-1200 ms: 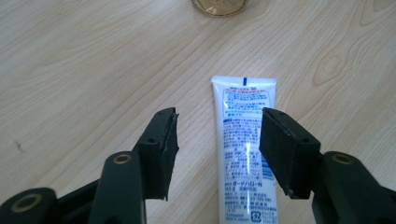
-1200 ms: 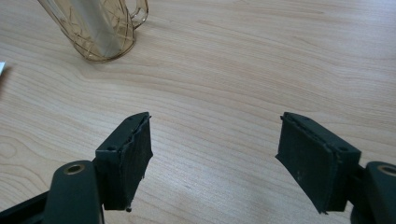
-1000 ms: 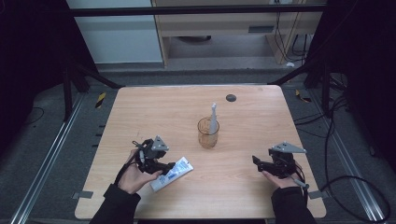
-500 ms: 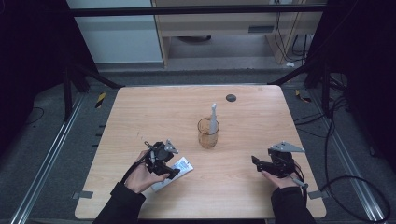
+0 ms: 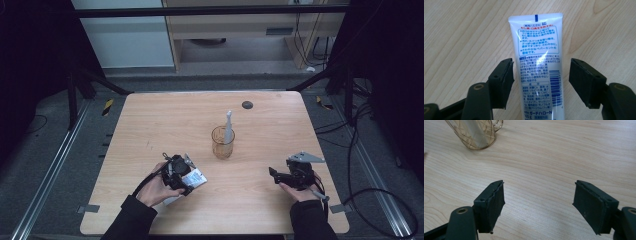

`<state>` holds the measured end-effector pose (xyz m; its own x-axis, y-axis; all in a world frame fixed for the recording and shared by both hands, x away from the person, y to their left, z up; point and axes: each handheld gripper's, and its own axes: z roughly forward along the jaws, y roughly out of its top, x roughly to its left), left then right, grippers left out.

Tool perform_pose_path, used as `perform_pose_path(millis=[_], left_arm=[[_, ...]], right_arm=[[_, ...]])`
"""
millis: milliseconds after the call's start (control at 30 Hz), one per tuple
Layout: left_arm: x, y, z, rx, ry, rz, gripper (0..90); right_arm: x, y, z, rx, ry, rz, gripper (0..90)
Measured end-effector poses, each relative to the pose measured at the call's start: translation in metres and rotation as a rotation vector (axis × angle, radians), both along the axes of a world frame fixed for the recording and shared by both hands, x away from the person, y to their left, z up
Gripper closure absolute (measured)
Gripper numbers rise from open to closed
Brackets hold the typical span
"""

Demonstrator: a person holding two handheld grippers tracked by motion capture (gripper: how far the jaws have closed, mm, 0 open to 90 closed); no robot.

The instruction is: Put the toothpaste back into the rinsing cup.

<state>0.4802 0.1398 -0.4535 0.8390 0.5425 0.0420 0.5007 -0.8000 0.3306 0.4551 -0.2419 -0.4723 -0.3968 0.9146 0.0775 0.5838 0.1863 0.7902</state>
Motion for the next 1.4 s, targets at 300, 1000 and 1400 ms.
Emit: perform_pose_path(millis=[300,1000,1400], left_arm=[[0.008,0.000,-0.010,0.010,0.046,0.007,39.5],[0.005,0.011,-0.006,-0.071,0.058,0.077,66.5],[-0.002,0.034,0.041,-0.255,-0.133,0.185,69.0]], right_arm=[[0.001,0.001,0.000,0.003,0.005,0.003,24.8],[0.001,0.000,-0.001,0.001,0.005,0.002,26.1],[0.000,-0.002,-0.001,-0.004,-0.009,0.001,26.5]])
